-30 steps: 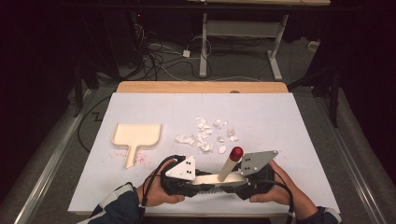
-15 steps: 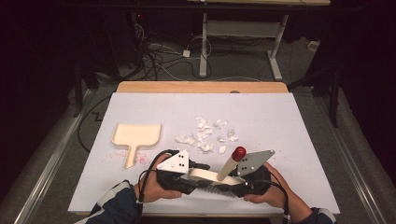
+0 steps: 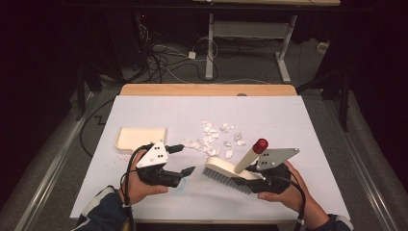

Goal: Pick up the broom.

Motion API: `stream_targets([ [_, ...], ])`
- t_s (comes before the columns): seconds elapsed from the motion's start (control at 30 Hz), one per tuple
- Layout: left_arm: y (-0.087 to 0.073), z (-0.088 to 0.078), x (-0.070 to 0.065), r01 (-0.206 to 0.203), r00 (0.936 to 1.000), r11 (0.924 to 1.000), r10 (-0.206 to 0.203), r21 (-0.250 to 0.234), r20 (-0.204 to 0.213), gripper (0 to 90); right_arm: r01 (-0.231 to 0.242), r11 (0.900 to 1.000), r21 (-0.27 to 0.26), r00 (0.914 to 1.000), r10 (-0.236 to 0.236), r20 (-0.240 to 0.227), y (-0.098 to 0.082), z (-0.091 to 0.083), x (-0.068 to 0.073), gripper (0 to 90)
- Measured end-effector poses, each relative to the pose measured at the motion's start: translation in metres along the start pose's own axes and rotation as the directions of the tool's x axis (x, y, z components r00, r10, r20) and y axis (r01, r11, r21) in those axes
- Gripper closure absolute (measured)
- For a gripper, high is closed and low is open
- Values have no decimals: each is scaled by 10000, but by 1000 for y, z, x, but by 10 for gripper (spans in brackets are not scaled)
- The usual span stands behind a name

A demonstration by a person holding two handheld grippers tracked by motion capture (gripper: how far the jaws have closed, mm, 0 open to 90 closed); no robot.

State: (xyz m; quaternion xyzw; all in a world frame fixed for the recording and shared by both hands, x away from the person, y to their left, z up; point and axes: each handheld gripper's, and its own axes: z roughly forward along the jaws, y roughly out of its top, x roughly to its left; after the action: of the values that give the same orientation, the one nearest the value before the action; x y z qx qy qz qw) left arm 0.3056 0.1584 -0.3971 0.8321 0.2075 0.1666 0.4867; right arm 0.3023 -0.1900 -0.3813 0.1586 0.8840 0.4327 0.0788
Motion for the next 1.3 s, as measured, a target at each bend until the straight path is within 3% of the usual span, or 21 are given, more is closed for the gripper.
stream_targets([
  [0.17, -16, -15, 3, -36, 9958, 9998, 52, 176, -912, 228, -144, 9999, 67, 9982, 140, 575, 1, -6, -2, 677],
  [0.23, -23, -23, 4, -105, 9907, 9998, 129, 184, -1353, 226, -246, 9997, 1, 9969, 246, 747, 1, -8, -3, 677],
  [0.3, -30, -29, 4, -342, 9818, 9989, 397, 324, -1859, 228, -287, 9996, -52, 9948, 291, 972, 1, -10, -5, 677],
  [0.47, -49, -37, 2, -290, 9719, 9963, 469, 805, -2308, 229, -576, 9981, -201, 9843, 602, 1657, 0, -16, -11, 677],
  [0.57, -60, -41, 1, -217, 9673, 9939, 482, 1080, -2489, 229, -673, 9975, -208, 9755, 701, 2087, -2, -20, -17, 677],
  [0.63, -68, -44, 0, -20, 9697, 9929, 309, 1186, -2422, 229, -799, 9966, -183, 9677, 820, 2383, -4, -22, -21, 677],
  [0.83, -86, -49, -6, 52, 9622, 9844, 430, 1760, -2690, 226, -1216, 9923, -230, 9431, 1227, 3091, -12, -30, -37, 677],
  [0.93, -89, -51, -5, 114, 9593, 9819, 427, 1892, -2792, 216, -1384, 9898, -343, 9312, 1419, 3358, -16, -33, -44, 677],
  [1.0, -90, -51, -4, 168, 9586, 9827, 367, 1846, -2823, 215, -1432, 9891, -357, 9188, 1462, 3666, -17, -34, -48, 678],
  [1.07, -91, -51, -3, 198, 9599, 9829, 326, 1830, -2786, 215, -1541, 9870, -462, 9133, 1602, 3746, -19, -35, -54, 677],
  [1.2, -93, -49, -3, 135, 9608, 9807, 412, 1949, -2742, 215, -1636, 9855, -445, 8931, 1671, 4176, -22, -35, -63, 678],
  [1.3, -93, -48, -3, 75, 9610, 9783, 501, 2069, -2721, 215, -1668, 9850, -434, 8874, 1692, 4289, -24, -34, -69, 678],
])
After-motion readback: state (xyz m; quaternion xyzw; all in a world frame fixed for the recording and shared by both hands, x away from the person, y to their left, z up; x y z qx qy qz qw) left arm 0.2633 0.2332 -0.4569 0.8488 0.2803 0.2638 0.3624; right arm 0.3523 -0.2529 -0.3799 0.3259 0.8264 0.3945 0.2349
